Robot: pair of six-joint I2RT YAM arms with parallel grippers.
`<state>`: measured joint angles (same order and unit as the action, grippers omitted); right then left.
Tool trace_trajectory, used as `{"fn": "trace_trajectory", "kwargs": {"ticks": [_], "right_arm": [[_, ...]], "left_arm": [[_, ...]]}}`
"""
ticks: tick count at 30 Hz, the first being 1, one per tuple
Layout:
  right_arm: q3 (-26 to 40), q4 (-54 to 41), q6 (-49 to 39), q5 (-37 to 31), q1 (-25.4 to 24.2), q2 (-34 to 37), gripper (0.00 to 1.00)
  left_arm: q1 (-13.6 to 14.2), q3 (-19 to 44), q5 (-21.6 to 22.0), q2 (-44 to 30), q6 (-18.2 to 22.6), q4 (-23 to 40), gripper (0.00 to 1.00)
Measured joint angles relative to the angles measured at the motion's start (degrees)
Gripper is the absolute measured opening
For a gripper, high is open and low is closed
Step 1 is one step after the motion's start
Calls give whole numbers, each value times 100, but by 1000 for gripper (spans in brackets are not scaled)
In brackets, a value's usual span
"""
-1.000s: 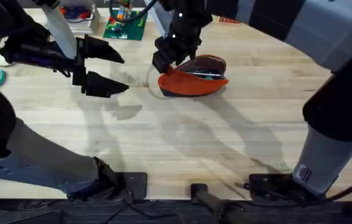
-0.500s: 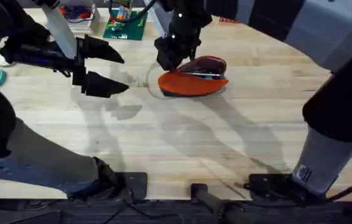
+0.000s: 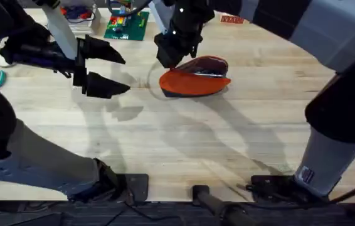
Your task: Unzip the bag, pick up the pens from the table one at a time and place them inside, then zip the bag closed.
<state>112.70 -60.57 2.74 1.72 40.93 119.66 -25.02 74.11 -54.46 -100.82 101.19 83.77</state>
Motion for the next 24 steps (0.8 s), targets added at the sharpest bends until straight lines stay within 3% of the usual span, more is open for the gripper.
{"fn": "trace_trajectory", "kwargs": {"ticks": [24], "right_arm": [[94, -149, 0, 0, 0, 0, 32]], "left_arm": [[0, 0, 0, 0, 0, 0, 992]]}}
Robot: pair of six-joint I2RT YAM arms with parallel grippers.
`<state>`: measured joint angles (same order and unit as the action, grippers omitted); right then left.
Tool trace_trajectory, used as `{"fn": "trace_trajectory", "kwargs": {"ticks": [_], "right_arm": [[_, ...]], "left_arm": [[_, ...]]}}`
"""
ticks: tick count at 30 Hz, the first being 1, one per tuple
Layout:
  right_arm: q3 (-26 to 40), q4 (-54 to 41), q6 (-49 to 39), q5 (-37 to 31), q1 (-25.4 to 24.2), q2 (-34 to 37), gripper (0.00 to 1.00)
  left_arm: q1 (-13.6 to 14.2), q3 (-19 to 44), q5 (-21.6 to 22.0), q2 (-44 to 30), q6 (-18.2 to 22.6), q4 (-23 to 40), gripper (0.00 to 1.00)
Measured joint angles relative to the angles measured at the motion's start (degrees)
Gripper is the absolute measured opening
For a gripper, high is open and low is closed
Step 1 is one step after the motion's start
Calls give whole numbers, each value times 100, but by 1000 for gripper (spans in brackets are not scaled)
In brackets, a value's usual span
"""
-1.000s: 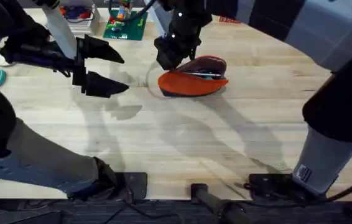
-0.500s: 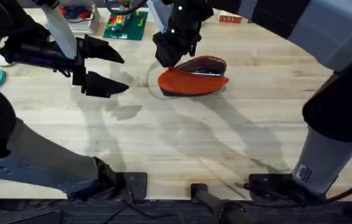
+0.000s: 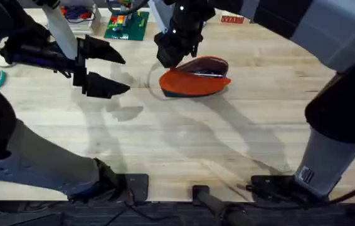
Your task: Unzip the bag, pick up the pens from the table one at a time and place them inside, then zip the bag closed.
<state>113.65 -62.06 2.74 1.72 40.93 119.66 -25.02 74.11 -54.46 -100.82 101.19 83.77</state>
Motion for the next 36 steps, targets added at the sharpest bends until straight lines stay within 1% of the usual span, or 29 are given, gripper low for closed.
{"fn": "trace_trajectory", "kwargs": {"ticks": [5, 9, 18, 19, 20, 21, 22, 24, 25, 27, 30, 36], "right_arm": [[4, -2, 0, 0, 0, 2, 31], [11, -11, 0, 0, 0, 0, 32], [20, -15, 0, 0, 0, 0, 32], [20, -15, 0, 0, 0, 0, 32], [21, -15, 0, 0, 0, 0, 32], [22, -13, 0, 0, 0, 0, 32], [22, -15, 0, 0, 0, 0, 32], [22, -15, 0, 0, 0, 0, 31], [22, -15, 0, 0, 0, 0, 31], [22, -15, 0, 0, 0, 0, 31], [22, -15, 0, 0, 0, 0, 31], [22, -15, -1, 0, 0, 0, 31]], "left_arm": [[0, 0, -9, 0, 0, 0, 993], [0, 0, -132, 0, 0, -10, 993], [0, 0, -326, 0, 4, -319, 993], [0, 0, -371, -1, 10, -326, 905], [0, 0, -427, 0, 5, -323, 750], [0, 0, -492, 0, 37, -327, 653], [2, 0, -551, 0, 44, -327, 684], [2, 0, -673, 0, 50, -347, 900], [5, 0, -738, 0, 42, -363, 969], [7, 0, -805, 0, 42, -365, 991], [7, 0, -892, 0, 42, -366, 992], [7, 0, -927, 0, 42, -365, 993]]}}
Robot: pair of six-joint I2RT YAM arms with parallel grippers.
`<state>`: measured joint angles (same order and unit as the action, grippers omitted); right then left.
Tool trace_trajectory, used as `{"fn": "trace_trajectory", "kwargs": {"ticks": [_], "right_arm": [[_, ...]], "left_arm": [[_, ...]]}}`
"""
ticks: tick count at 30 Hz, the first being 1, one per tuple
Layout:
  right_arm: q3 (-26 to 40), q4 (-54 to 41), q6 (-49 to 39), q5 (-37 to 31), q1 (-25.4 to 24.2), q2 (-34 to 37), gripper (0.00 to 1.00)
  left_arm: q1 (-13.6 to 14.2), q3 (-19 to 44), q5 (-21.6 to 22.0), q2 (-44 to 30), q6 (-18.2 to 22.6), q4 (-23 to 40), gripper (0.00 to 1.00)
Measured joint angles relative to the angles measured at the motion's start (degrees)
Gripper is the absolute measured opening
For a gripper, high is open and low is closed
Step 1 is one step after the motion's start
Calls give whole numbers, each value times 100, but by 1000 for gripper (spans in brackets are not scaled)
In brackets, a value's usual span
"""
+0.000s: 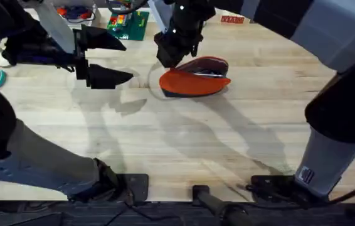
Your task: Unzip the bag, pick up the pens from the table one at a time and place them inside, then zip the bag closed.
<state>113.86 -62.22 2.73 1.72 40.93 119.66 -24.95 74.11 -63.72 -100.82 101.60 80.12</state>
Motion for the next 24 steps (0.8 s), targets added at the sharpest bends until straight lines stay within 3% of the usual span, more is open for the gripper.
{"fn": "trace_trajectory", "kwargs": {"ticks": [11, 24], "right_arm": [[0, 0, -1, 0, 0, 0, 31], [7, 0, -1, 0, 0, 0, 31]], "left_arm": [[67, 0, -89, 0, 87, 68, 993], [625, 0, -120, -821, 1099, 81, 993]]}}
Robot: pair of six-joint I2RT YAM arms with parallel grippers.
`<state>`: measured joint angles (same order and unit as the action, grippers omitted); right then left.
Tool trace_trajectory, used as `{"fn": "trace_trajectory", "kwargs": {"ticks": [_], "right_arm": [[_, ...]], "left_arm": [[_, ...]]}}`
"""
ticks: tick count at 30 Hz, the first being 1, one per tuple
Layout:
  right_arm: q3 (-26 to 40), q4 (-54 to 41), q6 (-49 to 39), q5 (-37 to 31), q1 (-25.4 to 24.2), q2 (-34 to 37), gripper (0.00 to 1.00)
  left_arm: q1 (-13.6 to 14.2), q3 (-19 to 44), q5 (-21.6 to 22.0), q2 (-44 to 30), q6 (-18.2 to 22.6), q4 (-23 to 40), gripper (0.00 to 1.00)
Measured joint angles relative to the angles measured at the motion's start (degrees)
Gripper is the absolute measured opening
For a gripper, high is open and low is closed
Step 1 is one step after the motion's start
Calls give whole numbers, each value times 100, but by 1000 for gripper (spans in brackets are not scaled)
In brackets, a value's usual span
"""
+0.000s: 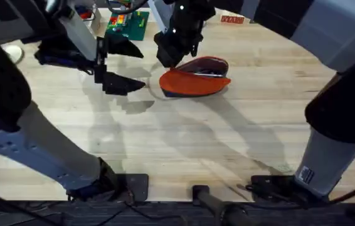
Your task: Unzip the bag, pick up the pens from the table one at a time and place them inside, then zip the bag closed.
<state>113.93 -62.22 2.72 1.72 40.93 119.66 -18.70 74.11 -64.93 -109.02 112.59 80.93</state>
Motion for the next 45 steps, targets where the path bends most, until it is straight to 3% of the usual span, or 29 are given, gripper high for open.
{"fn": "trace_trajectory", "kwargs": {"ticks": [8, 15, 30, 45], "right_arm": [[4, 0, 1, 0, 0, 0, 31], [4, 0, 1, 0, 0, 0, 31], [4, 0, 0, 0, 0, 0, 31], [7, 0, 0, 0, 0, 0, 31]], "left_arm": [[358, 0, -148, -581, 403, -155, 993], [614, 0, -379, -1081, 509, -392, 993], [1168, 0, -503, -1129, 540, -857, 993], [1191, 0, -503, -1130, 540, -920, 993]]}}
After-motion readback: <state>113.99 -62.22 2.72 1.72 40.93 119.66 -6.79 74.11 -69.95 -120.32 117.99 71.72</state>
